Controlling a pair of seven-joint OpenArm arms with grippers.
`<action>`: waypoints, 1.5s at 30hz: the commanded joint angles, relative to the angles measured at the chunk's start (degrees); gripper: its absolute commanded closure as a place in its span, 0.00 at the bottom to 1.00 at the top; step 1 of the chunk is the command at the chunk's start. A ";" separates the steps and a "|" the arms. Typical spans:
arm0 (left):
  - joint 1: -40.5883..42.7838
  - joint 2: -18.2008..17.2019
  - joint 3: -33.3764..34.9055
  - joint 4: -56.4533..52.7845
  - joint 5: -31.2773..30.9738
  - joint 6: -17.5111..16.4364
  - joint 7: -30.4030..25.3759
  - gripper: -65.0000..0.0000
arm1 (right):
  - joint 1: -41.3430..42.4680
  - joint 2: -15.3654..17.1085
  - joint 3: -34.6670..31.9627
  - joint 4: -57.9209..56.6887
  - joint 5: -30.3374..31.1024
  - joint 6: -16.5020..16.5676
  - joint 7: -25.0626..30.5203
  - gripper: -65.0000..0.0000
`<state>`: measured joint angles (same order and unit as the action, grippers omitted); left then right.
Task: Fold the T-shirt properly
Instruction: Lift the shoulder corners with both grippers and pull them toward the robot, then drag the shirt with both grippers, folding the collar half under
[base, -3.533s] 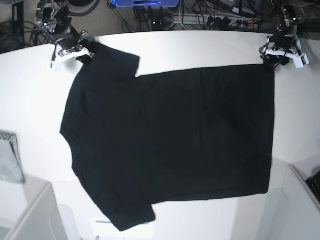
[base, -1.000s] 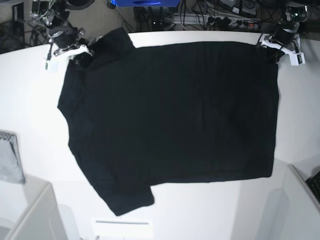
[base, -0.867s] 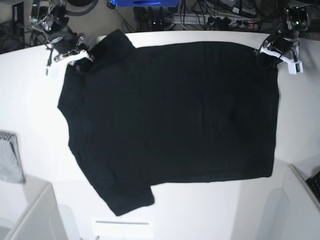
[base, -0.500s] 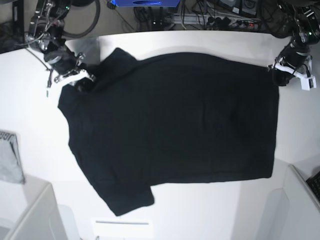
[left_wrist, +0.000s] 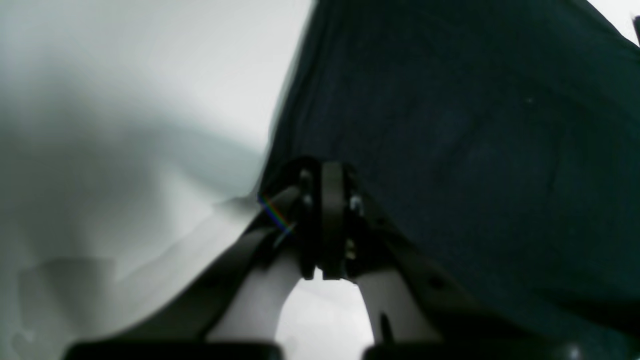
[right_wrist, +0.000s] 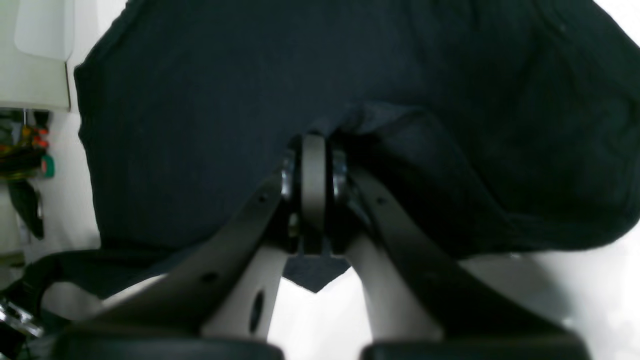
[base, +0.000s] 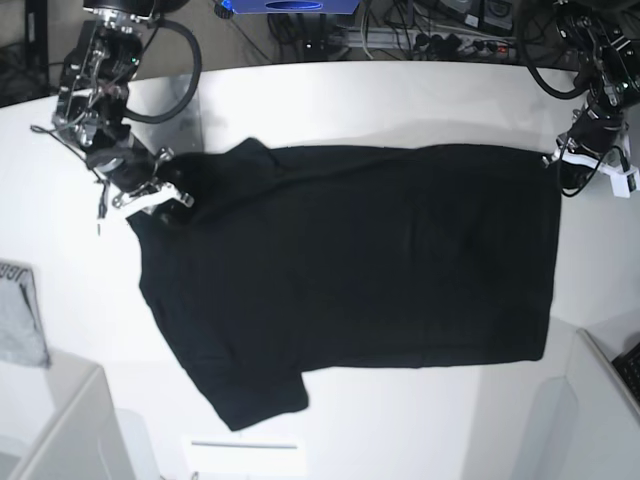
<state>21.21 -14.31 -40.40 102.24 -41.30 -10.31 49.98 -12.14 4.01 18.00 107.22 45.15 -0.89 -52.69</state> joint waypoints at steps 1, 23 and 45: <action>-0.42 -0.77 -0.26 0.23 -0.59 0.06 -1.23 1.00 | 1.11 0.34 -0.02 0.08 0.79 0.23 0.95 1.00; -9.04 -1.30 3.17 -6.37 -0.33 4.02 -1.23 1.00 | 12.71 0.34 -0.20 -11.53 0.70 0.23 0.86 1.00; -16.25 -1.30 5.55 -13.22 6.00 4.02 -1.23 1.00 | 18.25 0.34 -0.11 -20.05 0.70 0.23 1.39 0.97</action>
<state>5.56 -14.59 -34.54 87.88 -34.72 -5.96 49.93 4.86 3.86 17.76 86.28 44.86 -0.99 -52.29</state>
